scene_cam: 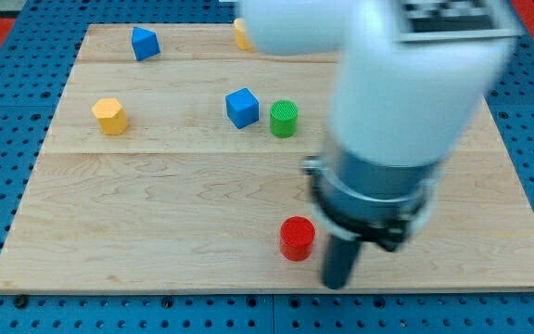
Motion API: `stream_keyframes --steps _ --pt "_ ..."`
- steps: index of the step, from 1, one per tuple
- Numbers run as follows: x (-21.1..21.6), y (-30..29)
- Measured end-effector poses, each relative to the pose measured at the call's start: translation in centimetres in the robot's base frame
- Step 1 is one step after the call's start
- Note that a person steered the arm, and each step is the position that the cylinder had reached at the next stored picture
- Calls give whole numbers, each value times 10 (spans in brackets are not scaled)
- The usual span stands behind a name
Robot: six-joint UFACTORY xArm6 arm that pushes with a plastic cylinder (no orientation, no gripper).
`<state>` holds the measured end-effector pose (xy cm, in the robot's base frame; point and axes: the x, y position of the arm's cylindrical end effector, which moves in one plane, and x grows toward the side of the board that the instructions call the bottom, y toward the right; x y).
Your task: Point at the blue cube
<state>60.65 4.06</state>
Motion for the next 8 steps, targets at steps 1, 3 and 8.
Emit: stream_keyframes --steps 1,3,8 --pt "-41 -18" --pt "-28 32" --pt "-117 17"
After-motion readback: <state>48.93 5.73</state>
